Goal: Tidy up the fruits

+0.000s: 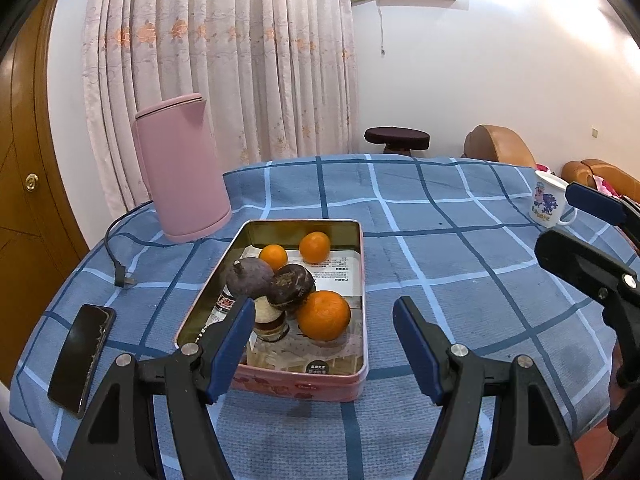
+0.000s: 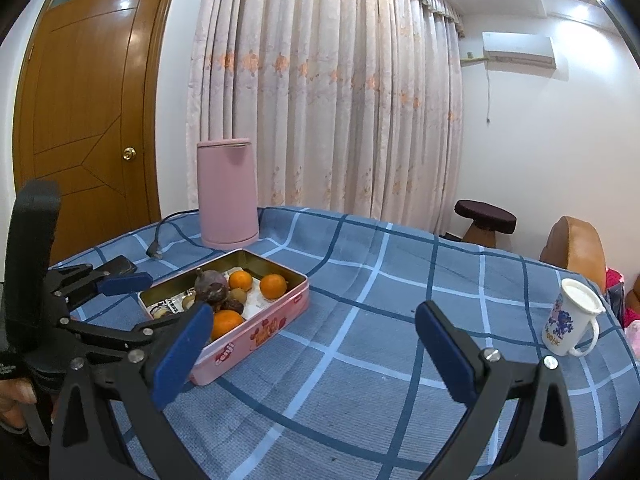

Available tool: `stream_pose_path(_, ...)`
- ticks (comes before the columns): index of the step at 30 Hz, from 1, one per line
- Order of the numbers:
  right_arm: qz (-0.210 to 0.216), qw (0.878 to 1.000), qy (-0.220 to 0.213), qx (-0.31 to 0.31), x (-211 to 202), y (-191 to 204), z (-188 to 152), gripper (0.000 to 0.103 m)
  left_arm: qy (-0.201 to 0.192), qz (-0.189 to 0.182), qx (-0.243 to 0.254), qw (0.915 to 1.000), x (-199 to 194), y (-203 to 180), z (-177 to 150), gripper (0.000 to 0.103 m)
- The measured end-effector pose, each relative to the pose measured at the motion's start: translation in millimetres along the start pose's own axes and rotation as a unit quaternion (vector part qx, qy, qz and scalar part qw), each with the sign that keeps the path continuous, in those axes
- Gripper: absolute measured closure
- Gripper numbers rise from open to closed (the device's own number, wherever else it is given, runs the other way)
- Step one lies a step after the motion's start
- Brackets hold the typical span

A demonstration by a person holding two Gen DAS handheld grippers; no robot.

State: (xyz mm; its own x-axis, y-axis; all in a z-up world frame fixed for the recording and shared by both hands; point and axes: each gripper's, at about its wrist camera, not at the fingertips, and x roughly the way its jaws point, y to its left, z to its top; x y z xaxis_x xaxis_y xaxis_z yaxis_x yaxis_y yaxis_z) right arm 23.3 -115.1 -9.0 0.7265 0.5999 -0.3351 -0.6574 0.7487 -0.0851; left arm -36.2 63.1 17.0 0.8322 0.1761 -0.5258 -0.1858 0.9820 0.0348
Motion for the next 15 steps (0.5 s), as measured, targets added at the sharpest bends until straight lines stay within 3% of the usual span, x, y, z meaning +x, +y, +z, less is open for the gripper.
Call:
stream_pose_path(3,0.001,1.000,0.000,0.001,0.2,-0.1,-0.1,0.000,0.001,0.000,0.000,1.0000,0.5,0.2,0.0,0.029)
stream_pose_path(5,0.001,1.000,0.001,0.001,0.3,0.1,-0.3,0.000,0.001,0.001,0.000,1.0000,0.2,0.1,-0.1,0.019)
stream_pose_path(15,-0.002,1.000,0.012,0.004,2.3,-9.5,-5.8,0.000,0.001,0.005,0.000,1.0000,2.2,-1.6,-3.2,0.018)
